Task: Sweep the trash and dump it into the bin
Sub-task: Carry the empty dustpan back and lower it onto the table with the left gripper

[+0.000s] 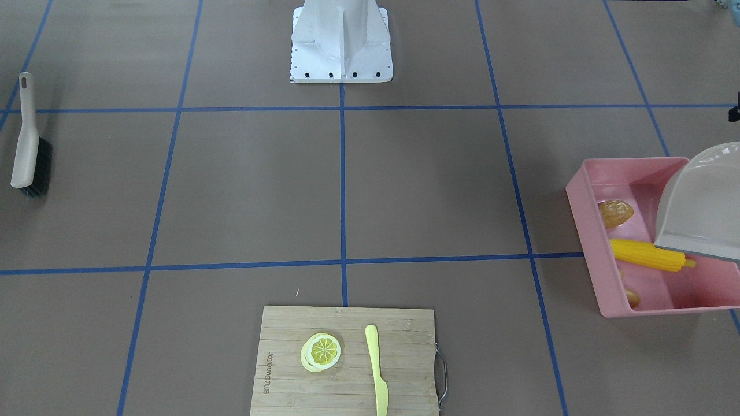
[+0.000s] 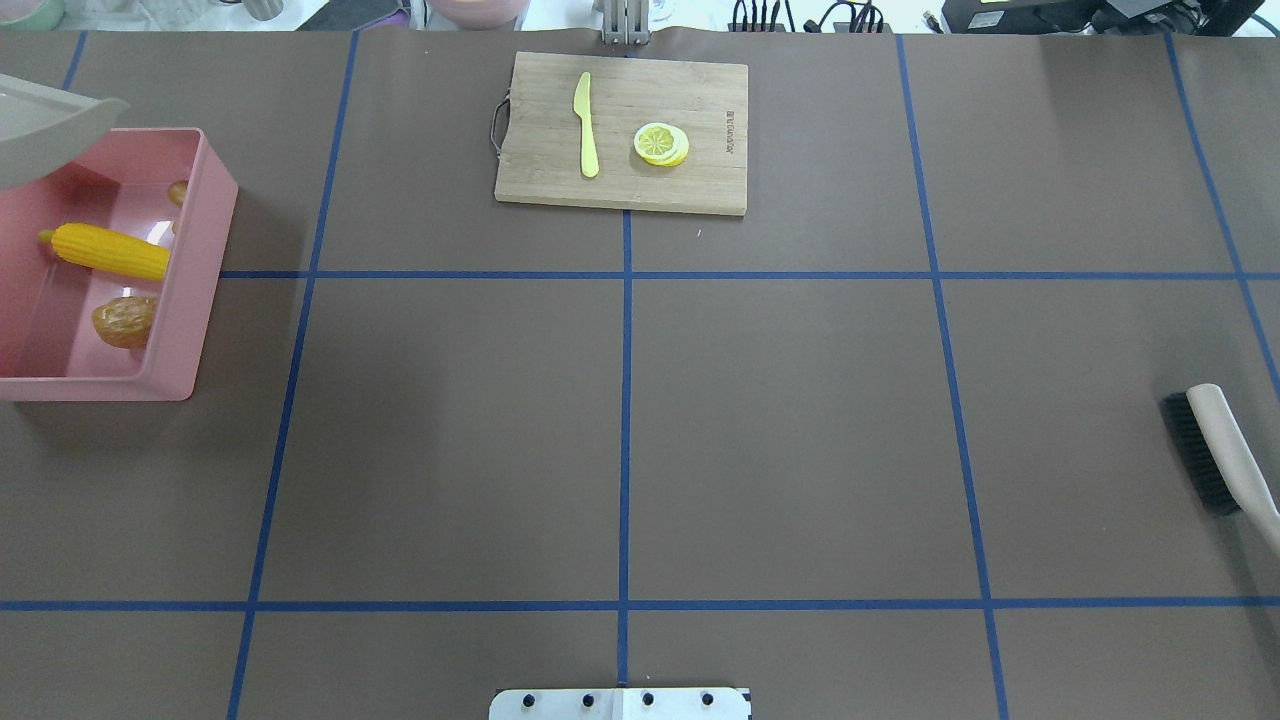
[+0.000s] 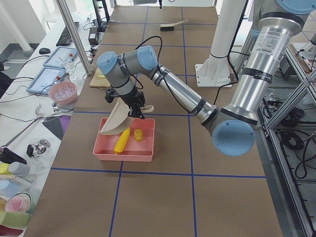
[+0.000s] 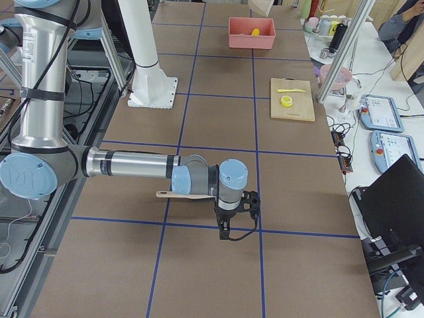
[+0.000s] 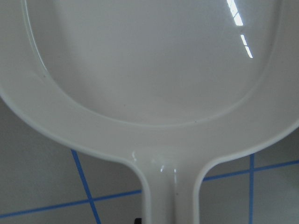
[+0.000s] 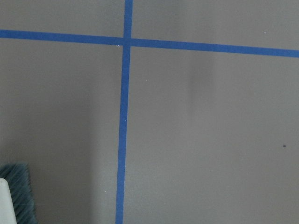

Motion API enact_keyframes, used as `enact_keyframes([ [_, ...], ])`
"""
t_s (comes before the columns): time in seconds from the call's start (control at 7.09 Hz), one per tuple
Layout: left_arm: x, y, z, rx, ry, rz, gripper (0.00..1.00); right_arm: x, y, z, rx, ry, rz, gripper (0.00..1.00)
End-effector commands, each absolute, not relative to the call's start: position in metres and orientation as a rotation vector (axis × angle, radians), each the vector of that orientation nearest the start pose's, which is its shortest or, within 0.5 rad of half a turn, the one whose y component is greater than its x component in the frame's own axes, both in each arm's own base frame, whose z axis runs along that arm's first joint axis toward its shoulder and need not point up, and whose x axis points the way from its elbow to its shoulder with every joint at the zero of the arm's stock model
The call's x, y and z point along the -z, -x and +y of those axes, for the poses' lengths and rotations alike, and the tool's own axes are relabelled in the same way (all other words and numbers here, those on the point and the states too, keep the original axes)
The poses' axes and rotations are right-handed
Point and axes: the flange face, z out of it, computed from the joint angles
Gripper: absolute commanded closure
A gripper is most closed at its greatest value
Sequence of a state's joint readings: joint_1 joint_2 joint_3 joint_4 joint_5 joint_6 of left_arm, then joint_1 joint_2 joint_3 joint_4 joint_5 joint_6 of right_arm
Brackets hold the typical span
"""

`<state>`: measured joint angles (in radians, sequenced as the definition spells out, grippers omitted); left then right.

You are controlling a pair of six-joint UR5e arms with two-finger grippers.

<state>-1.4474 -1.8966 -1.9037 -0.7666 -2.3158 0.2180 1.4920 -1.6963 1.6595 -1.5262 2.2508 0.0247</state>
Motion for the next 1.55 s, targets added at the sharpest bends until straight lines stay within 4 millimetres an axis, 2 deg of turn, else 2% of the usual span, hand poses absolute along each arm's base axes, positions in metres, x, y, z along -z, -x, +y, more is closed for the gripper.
enact_keyframes([
  [0.0,-0.394,-0.004,-0.551,-0.152,0.001,0.743,1.00,-0.644,-0.036,-0.445,0.075,-0.035,-0.684,0.00],
  [0.14,-0.386,-0.024,-0.561,-0.221,-0.106,0.763,1.00,-0.644,-0.036,-0.445,0.077,-0.036,-0.687,0.00],
  [0.28,-0.372,-0.053,-0.563,-0.312,-0.193,0.774,1.00,-0.637,-0.035,-0.450,0.084,-0.058,-0.686,0.00],
  [0.42,-0.349,-0.092,-0.561,-0.434,-0.320,0.795,1.00,-0.637,-0.036,-0.451,0.091,-0.079,-0.684,0.00],
  [0.56,-0.336,-0.136,-0.548,-0.540,-0.362,0.818,1.00,-0.636,-0.035,-0.452,0.100,-0.099,-0.688,0.00],
  [0.71,-0.325,-0.173,-0.538,-0.636,-0.417,0.835,1.00,-0.623,-0.034,-0.451,0.108,-0.122,-0.705,0.00],
  [0.99,-0.313,-0.260,-0.501,-0.839,-0.446,0.882,1.00,-0.619,-0.034,-0.445,0.109,-0.128,-0.706,0.00],
  [1.41,-0.311,-0.319,-0.469,-1.186,-0.594,0.754,1.00,-0.629,-0.036,-0.439,0.103,-0.109,-0.697,0.00],
])
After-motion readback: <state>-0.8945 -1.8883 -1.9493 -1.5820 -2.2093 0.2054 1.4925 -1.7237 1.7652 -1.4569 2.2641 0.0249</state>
